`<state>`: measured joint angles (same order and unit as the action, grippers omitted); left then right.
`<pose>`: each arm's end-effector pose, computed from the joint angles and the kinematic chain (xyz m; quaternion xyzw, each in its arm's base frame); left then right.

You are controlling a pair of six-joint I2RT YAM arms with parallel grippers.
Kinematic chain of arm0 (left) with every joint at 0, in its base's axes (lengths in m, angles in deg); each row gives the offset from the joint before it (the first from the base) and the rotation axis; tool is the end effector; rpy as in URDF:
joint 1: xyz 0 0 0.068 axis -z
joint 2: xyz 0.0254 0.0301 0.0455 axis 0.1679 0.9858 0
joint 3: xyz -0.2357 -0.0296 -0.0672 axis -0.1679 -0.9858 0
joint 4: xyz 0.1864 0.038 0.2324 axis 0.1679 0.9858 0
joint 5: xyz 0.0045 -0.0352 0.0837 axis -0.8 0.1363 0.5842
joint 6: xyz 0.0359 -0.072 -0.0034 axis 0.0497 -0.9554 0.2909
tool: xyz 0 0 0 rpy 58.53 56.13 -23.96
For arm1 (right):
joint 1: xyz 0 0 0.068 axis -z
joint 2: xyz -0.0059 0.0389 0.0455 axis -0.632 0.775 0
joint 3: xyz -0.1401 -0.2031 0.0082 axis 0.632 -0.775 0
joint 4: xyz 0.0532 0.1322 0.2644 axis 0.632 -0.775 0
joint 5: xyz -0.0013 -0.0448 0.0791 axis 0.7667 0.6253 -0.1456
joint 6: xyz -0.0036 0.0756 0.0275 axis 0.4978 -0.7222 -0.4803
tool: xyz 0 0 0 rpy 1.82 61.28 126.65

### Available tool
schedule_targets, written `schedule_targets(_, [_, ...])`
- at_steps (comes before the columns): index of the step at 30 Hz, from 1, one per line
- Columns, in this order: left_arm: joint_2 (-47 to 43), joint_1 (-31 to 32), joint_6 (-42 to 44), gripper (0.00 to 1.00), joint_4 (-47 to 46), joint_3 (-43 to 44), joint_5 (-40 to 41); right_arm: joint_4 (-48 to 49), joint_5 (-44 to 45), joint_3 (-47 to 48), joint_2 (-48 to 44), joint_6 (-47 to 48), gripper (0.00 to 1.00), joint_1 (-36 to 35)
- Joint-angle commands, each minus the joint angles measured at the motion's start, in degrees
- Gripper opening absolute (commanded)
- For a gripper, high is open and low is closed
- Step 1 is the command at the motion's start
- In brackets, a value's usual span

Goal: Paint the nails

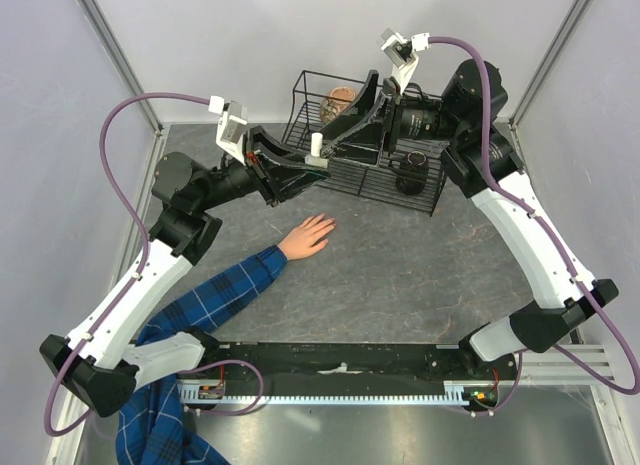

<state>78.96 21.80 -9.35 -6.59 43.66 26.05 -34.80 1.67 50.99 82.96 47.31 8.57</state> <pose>0.2331 -0.1982 0.4648 0.3077 0.4975 -0.5797 0.5672 0.2714 0.2302 0.5360 -0.3756 0.5417 0.6236 0.4203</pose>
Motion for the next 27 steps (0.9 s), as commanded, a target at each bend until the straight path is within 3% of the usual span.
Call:
schedule_targets(1, [0.0, -0.5, -3.0, 0.02, -4.1, 0.0, -2.9, 2.8, -1.5, 0.6, 0.4, -0.1, 0.67, 0.0])
schedule_targets(20, [2.4, -0.9, -5.7, 0.02, -4.9, 1.2, -3.9, 2.6, -3.2, 1.2, 2.2, 0.6, 0.47, -0.1])
schedule_targets(27, [2.9, -1.0, -5.1, 0.02, -3.7, 2.2, -2.6, 2.4, -3.3, 0.4, 1.9, 0.9, 0.22, 0.0])
